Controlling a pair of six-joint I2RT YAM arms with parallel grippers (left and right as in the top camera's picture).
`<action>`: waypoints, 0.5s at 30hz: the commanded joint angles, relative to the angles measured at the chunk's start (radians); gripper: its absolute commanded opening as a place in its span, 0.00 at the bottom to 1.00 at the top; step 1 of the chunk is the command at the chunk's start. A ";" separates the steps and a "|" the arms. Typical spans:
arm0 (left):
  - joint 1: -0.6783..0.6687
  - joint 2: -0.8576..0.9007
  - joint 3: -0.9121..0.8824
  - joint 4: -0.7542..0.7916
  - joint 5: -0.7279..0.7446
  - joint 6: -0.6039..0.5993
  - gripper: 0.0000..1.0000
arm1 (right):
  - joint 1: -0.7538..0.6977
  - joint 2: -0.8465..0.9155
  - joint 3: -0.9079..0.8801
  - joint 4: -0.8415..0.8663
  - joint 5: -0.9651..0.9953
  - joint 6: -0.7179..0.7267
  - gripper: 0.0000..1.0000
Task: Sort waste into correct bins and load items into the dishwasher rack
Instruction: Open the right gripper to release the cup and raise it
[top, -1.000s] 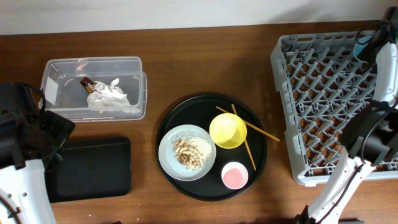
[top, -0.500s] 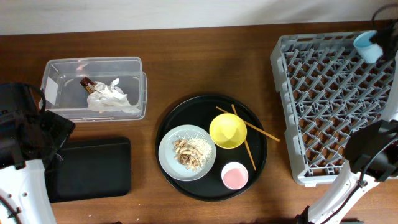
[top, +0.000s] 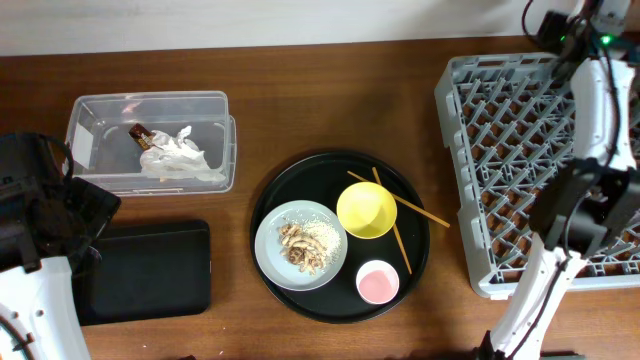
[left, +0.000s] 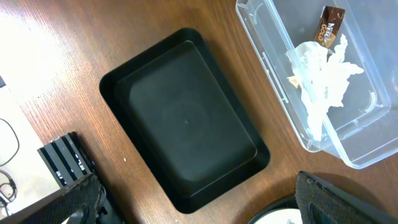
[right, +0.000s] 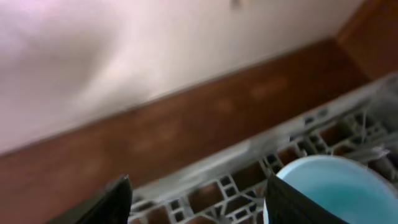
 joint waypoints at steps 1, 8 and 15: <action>0.005 -0.012 -0.002 -0.002 0.000 -0.010 0.99 | -0.012 0.048 0.007 0.016 0.083 -0.091 0.69; 0.005 -0.012 -0.002 -0.002 -0.001 -0.010 0.99 | -0.013 0.090 0.007 0.008 0.329 -0.206 0.67; 0.005 -0.012 -0.002 -0.002 0.000 -0.010 0.99 | -0.013 0.090 0.007 -0.058 0.442 -0.208 0.51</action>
